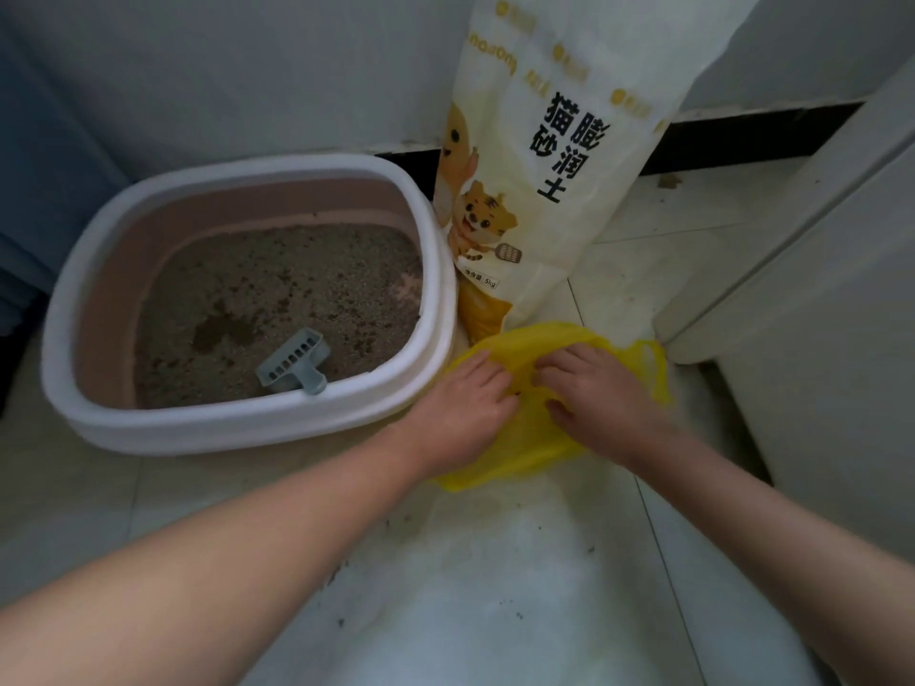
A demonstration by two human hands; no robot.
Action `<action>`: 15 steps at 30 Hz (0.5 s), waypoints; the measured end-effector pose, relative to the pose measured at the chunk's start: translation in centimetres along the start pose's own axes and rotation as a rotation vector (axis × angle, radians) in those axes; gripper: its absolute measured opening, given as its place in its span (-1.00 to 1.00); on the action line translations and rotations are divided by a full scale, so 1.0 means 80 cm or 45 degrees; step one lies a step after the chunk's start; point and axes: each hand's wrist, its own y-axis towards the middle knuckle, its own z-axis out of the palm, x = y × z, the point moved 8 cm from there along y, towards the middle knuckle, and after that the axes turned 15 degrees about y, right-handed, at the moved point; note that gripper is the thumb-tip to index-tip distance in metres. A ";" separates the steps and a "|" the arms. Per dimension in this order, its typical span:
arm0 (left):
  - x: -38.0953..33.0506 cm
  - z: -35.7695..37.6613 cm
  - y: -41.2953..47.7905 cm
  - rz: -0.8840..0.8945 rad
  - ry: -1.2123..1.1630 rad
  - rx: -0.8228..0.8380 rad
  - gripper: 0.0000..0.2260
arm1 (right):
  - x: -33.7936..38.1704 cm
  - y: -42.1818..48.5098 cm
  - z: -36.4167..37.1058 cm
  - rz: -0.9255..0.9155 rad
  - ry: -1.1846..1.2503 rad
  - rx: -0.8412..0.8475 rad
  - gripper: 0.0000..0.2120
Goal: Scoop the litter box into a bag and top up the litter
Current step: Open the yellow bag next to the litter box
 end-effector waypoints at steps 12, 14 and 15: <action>0.009 0.056 0.014 -0.159 0.285 0.629 0.02 | -0.081 -0.003 0.036 0.441 -0.038 0.382 0.05; 0.012 0.049 0.020 -0.230 0.202 0.580 0.05 | -0.076 0.002 0.025 0.438 0.071 0.316 -0.03; 0.014 0.044 0.023 -0.261 0.156 0.505 0.05 | -0.071 0.005 0.016 0.402 0.107 0.248 -0.09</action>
